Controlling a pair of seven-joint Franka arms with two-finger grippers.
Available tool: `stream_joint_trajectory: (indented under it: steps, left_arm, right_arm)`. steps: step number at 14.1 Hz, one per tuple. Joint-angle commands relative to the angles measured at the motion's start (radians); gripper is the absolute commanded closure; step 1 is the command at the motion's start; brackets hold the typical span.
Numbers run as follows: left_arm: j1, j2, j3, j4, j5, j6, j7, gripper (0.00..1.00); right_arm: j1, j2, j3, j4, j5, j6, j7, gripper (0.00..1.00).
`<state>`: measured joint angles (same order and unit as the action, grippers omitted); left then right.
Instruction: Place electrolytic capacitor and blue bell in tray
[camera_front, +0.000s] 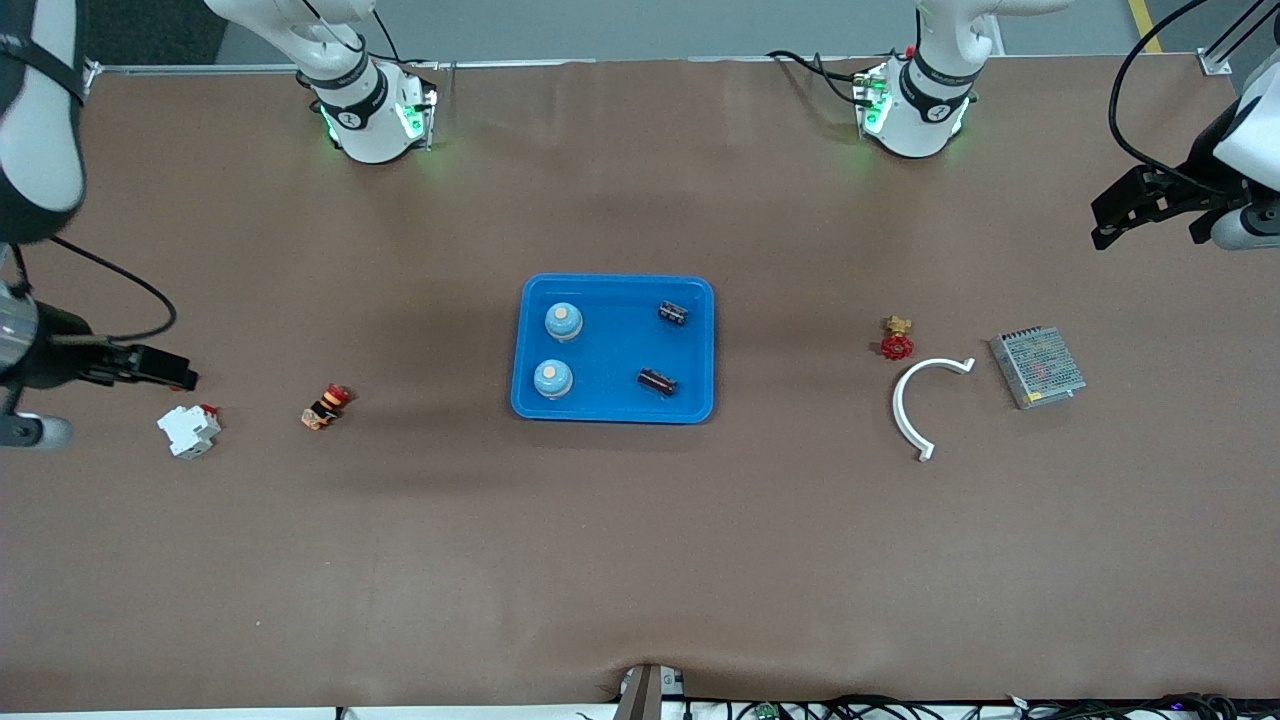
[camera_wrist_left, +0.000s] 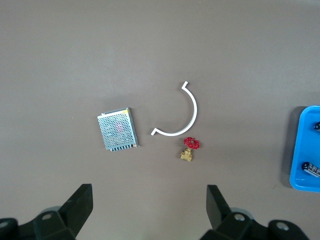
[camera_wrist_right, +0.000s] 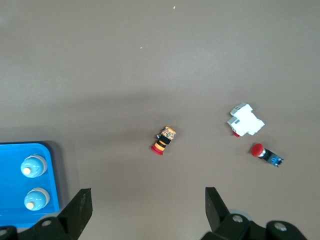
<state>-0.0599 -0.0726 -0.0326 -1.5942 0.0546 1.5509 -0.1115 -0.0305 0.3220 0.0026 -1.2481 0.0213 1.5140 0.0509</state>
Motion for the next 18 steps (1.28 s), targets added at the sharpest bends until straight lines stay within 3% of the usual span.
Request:
stream_joint_trajectory:
  steps: [1, 3, 8, 18]
  left_arm:
    - [0.002, -0.010, -0.003, 0.003, -0.012, -0.014, 0.015, 0.00]
    - [0.006, -0.012, -0.003, 0.003, -0.012, -0.014, 0.019, 0.00]
    - [0.012, 0.008, 0.007, 0.039, -0.013, -0.014, 0.021, 0.00]
    - [0.012, 0.022, 0.007, 0.057, -0.007, -0.014, 0.019, 0.00]
  right_arm:
    - [-0.028, -0.098, 0.024, -0.010, -0.009, -0.047, 0.014, 0.00]
    - [-0.031, -0.136, 0.022, -0.045, -0.009, -0.066, 0.015, 0.00]
    - [-0.028, -0.314, 0.025, -0.260, -0.007, -0.012, 0.044, 0.00]
    - [-0.022, -0.325, 0.057, -0.286, -0.004, -0.074, 0.044, 0.00]
